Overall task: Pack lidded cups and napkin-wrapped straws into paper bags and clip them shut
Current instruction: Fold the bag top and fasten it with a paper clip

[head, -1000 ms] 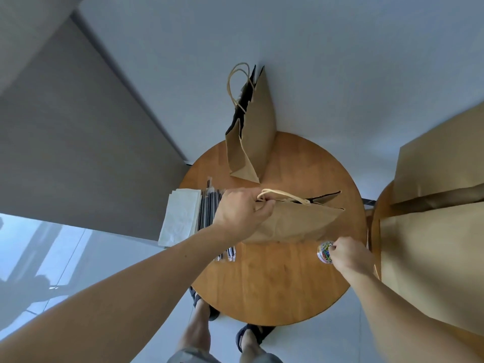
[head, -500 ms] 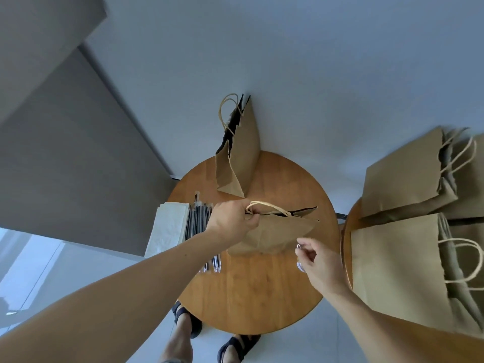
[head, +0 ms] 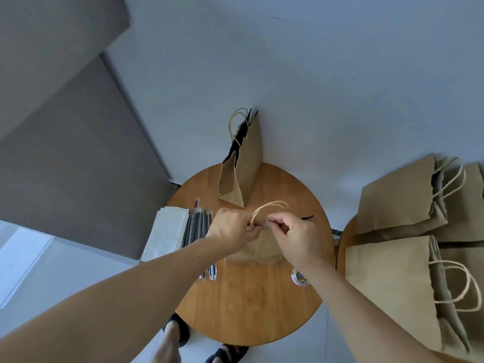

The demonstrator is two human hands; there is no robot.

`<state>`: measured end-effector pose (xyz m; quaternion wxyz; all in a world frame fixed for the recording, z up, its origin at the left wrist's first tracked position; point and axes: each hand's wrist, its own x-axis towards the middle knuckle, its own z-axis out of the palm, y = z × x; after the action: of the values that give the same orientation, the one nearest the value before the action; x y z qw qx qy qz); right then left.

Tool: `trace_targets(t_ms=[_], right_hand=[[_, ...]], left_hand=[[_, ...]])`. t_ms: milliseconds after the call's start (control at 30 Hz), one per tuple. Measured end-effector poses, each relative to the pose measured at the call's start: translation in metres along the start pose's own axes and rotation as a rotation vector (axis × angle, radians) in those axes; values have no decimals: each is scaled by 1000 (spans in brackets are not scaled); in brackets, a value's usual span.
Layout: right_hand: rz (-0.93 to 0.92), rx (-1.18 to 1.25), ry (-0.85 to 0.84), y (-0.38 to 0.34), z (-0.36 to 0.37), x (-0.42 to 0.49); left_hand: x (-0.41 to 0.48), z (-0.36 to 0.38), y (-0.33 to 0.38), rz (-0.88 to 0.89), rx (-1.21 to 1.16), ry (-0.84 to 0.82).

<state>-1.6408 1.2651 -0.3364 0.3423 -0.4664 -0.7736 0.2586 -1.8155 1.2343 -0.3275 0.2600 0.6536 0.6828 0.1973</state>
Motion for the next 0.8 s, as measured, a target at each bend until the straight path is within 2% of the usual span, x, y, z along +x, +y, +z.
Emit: trace_targets(t_ms=[467, 800], right_hand=[[13, -83, -160, -5, 0, 14], [-153, -328, -228, 0, -3, 14]], left_hand=[[6, 5, -5, 3, 66, -68], [7, 10, -8, -6, 8, -33]])
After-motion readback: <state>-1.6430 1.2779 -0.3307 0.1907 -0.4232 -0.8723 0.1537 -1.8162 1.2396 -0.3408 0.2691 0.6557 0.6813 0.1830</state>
